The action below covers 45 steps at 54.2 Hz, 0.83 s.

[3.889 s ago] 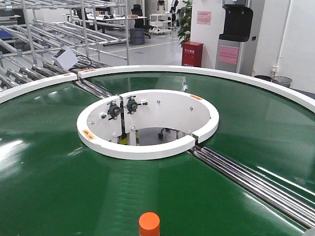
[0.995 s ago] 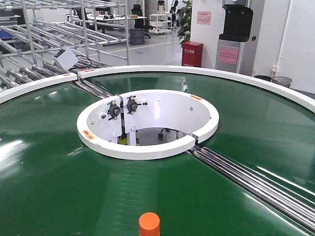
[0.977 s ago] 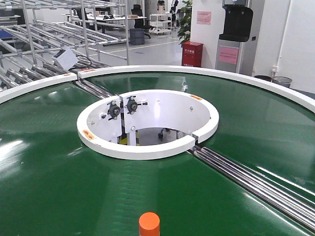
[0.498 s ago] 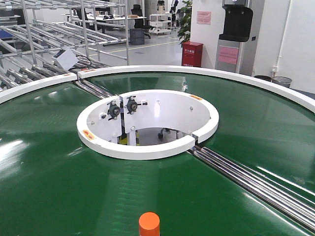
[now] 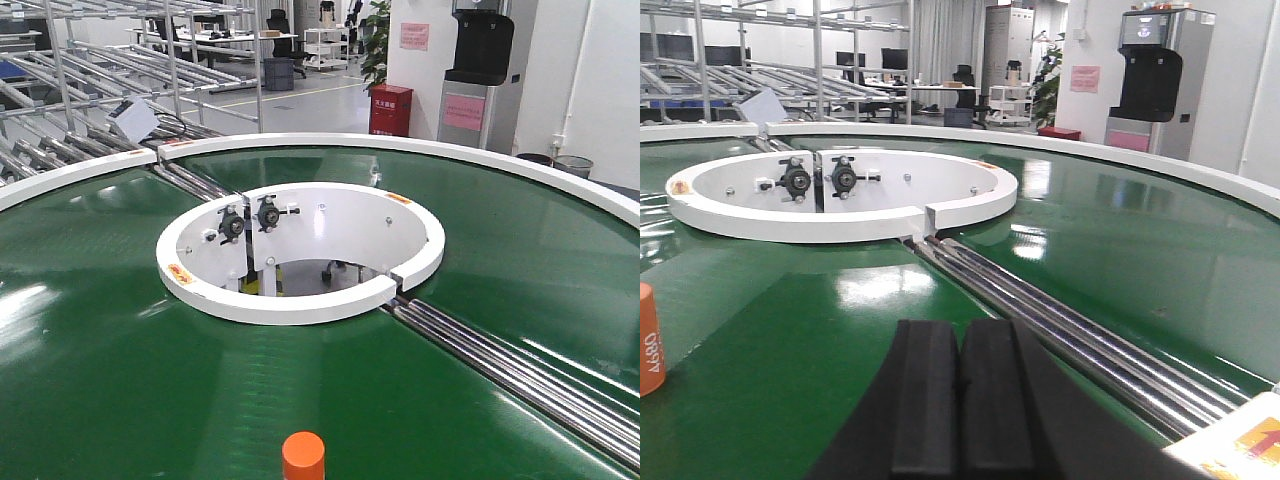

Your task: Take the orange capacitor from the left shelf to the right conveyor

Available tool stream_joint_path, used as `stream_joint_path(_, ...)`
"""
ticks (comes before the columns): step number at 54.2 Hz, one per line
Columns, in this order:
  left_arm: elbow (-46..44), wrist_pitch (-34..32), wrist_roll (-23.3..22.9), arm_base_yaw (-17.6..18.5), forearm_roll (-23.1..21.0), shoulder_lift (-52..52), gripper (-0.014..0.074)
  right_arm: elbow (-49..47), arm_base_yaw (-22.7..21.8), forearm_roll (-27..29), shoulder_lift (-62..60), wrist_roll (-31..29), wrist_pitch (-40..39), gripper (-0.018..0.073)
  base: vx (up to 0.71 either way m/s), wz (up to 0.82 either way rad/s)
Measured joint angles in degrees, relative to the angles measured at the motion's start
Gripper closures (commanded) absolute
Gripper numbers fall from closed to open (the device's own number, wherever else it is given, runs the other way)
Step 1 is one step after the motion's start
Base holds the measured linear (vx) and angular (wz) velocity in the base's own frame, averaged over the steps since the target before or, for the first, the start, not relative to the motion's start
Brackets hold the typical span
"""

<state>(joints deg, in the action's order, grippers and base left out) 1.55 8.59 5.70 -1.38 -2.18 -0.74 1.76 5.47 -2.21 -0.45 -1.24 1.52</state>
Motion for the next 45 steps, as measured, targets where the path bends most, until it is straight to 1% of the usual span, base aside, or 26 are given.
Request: stream_joint_path(45, 0.0, 0.0, 0.0, 0.0, 0.0, 0.0, 0.0602, 0.0, 0.0, 0.4, 0.0, 0.0, -0.1, 0.0567, 0.0, 0.0)
